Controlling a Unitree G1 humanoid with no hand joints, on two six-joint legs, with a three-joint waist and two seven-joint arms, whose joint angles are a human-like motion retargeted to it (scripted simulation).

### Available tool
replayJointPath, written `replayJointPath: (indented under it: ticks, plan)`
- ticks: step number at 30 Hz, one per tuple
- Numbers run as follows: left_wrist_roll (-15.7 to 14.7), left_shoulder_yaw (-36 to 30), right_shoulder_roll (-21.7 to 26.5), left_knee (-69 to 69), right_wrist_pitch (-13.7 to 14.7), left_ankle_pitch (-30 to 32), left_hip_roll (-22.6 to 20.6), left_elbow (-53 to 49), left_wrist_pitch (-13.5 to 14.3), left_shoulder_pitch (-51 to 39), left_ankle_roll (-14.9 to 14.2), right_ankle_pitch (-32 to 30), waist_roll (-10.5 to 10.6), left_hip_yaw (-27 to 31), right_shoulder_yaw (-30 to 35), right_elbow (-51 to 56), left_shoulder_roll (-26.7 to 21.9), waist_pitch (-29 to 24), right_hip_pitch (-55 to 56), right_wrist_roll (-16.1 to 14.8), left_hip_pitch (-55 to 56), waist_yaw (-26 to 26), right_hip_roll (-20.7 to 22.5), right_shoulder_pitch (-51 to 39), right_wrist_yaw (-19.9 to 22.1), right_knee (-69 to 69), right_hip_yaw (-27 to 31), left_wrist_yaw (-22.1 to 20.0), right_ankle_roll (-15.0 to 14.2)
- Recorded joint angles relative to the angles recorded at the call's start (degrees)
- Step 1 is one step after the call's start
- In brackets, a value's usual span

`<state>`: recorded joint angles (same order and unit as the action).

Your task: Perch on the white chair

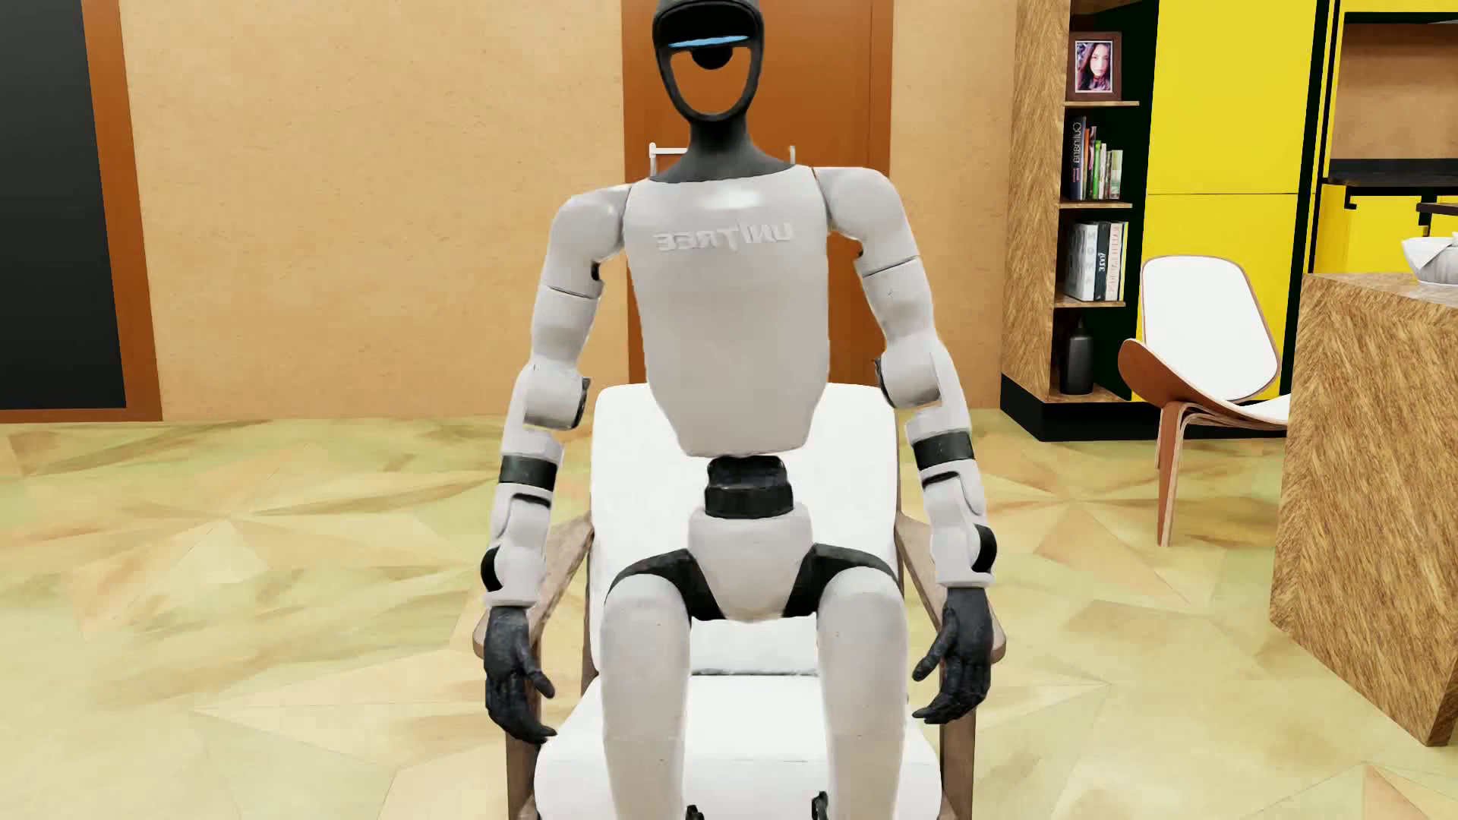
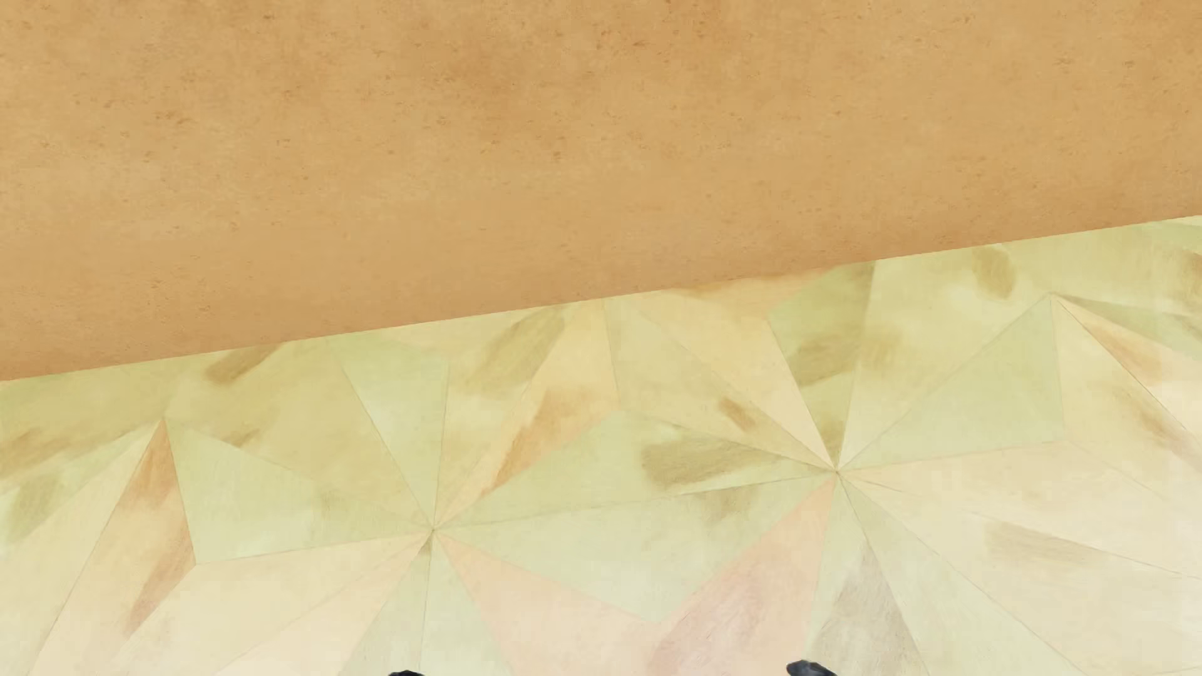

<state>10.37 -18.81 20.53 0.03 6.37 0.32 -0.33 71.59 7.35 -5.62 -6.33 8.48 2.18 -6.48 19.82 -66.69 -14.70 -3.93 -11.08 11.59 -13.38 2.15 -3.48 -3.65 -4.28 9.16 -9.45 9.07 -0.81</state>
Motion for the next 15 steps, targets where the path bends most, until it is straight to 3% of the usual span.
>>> replayJointPath:
  ticks: [4, 8, 15]
  plan:
    - [-0.1, 1.6, 1.4, 0.0, 0.9, -0.4, -0.1, 0.6, -0.1, 2.4, -0.1, 0.3, 0.2, -0.5, -0.1, -2.0, 0.4, 1.0, -0.3, 3.8, -0.6, 0.0, -0.2, 2.8, -4.5, 0.1, -0.4, 0.7, -0.3]
    - [-0.4, 0.7, 1.9, 0.0, 1.8, -0.5, 0.0, -2.8, 0.6, 2.9, 0.0, 0.1, 0.3, -0.4, -0.9, 1.5, 1.0, 0.9, -0.1, 2.7, -0.4, 0.2, 0.0, 4.1, -5.2, 0.0, 0.0, 1.6, 0.0]
    - [-1.6, -1.6, -0.4, 1.9, 1.7, 0.0, -0.1, -6.5, 0.5, -0.8, 1.6, -1.9, 0.2, 0.4, 2.9, 5.3, 1.8, -1.5, 1.3, 2.2, 2.2, 0.0, 0.8, -1.5, -4.3, -0.7, 1.2, 0.5, 1.3]
